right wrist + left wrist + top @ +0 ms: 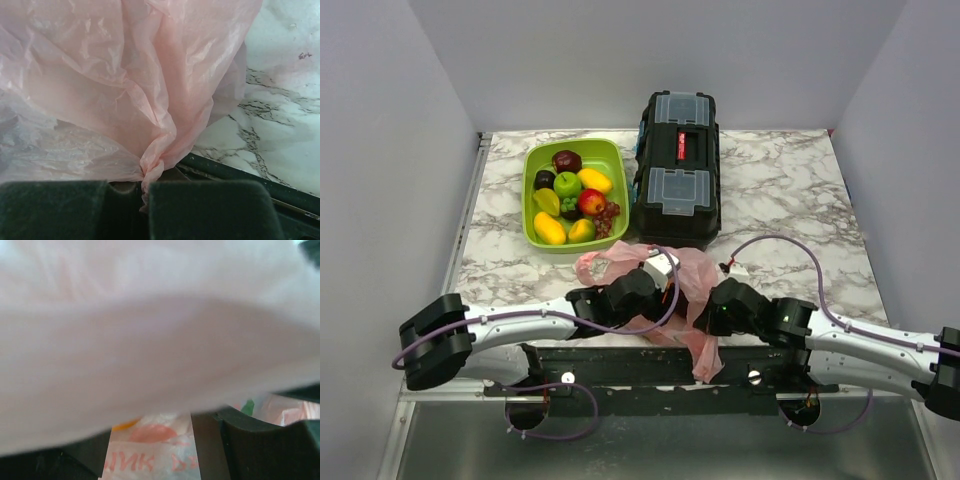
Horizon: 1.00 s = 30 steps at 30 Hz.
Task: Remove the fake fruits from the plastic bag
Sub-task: Take out the fake fruit from the plastic bag.
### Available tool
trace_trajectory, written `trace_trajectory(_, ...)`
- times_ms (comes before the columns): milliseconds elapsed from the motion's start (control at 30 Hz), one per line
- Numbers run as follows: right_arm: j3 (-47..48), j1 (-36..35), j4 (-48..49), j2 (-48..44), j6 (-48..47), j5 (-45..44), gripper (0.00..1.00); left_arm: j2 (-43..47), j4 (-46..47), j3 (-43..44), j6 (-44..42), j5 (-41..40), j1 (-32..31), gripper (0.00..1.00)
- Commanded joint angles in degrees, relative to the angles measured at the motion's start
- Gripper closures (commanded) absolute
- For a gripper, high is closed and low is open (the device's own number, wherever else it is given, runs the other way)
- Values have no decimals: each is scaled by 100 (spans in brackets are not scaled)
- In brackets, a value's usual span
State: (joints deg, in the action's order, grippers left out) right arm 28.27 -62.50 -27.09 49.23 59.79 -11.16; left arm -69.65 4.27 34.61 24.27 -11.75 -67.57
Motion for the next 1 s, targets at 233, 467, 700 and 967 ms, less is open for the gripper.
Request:
trace_trajectory(233,-232,-3,77,-136,-79,24,99,-830,493,604,-133,454,292,36)
trace_trajectory(467,-254,-8,64,-269,-107,-48,99,-1279,389,925,-253,384,303,38)
trace_trajectory(700,-305,-8,96,-348,-77,-44,99,-1722,285,1193,-318,516,292,39)
trace_trajectory(967,-361,-7,-43,-551,-29,-68,99,-2108,85,1412,-294,935,266,34)
